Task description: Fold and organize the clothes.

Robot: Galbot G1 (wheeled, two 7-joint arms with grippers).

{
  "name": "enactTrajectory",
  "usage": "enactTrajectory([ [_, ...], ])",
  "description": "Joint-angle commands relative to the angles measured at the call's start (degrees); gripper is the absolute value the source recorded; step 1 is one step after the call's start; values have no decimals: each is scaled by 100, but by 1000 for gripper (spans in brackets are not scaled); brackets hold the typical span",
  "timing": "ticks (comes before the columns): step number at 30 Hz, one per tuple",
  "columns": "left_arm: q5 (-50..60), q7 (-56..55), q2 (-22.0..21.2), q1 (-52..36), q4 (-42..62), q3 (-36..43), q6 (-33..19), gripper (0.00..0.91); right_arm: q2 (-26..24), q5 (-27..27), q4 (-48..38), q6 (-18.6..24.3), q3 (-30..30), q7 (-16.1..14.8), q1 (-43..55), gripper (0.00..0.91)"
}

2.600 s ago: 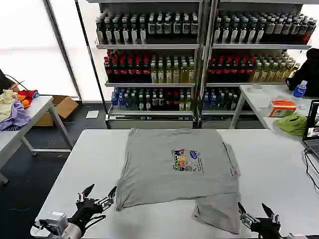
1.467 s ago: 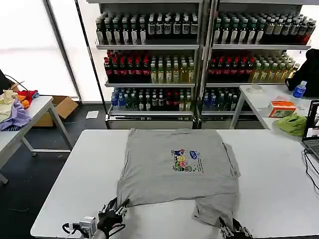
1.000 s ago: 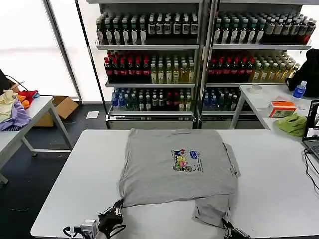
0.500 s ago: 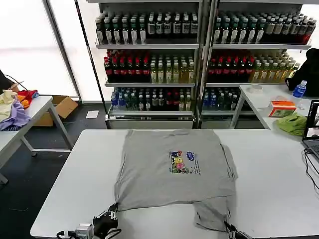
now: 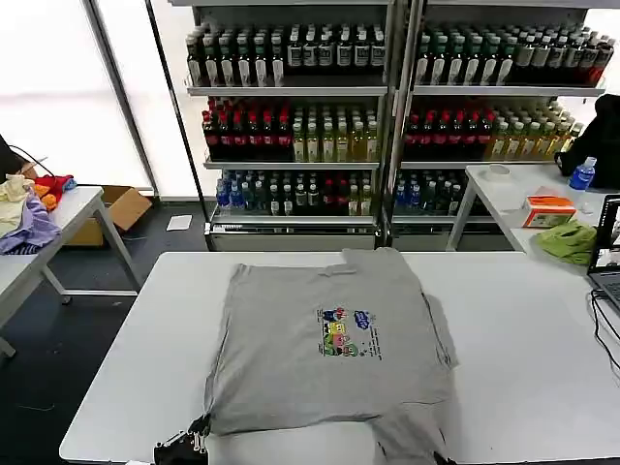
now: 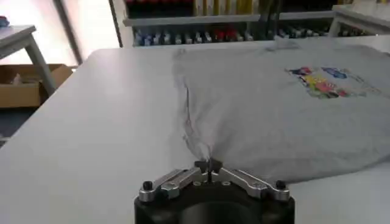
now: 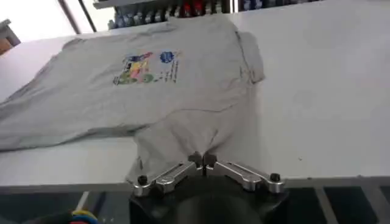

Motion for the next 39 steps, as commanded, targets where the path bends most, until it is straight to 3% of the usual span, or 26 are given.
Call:
enactTrajectory([
  [1, -449, -4, 468, -547, -162, -255, 255, 0, -40, 668, 249, 497, 87, 48, 344, 0],
  [3, -747, 121, 598, -1090, 75, -249, 245, 0, -26, 909, 98, 414, 110, 190, 935, 0],
  [9, -1432, 229, 1004, -2003, 582, -59, 200, 0, -43, 797, -799, 130, -48, 590, 2735, 0],
  [17, -1763, 348, 1288, -3248, 1561, 595, 87, 0, -403, 812, -1659, 48, -272, 737, 3653, 0],
  [25, -1698, 332, 1145, -4248, 2475, 1074, 32, 0, -723, 746, -2572, -289, -734, 1056, 4907, 0],
  [35, -1303, 316, 759, -4818, 3398, 1433, 3, 10, -743, 586, -3707, -334, -1518, 1053, 5890, 0],
  [36, -1266, 298, 719, -4839, 3465, 1431, 12, 81, -724, 576, -3783, -337, -1588, 1055, 6002, 0],
  [37, -1250, 296, 683, -4849, 3508, 1424, 15, 333, -712, 578, -3844, -342, -1648, 1056, 6053, 322],
  [38, -1241, 299, 671, -4847, 3551, 1422, 17, 705, -697, 565, -3905, -418, -1770, 1060, 6177, 907],
  [39, -1232, 299, 657, -4844, 3566, 1422, 35, 907, -685, 555, -3967, -431, -1835, 1068, 6242, 907],
])
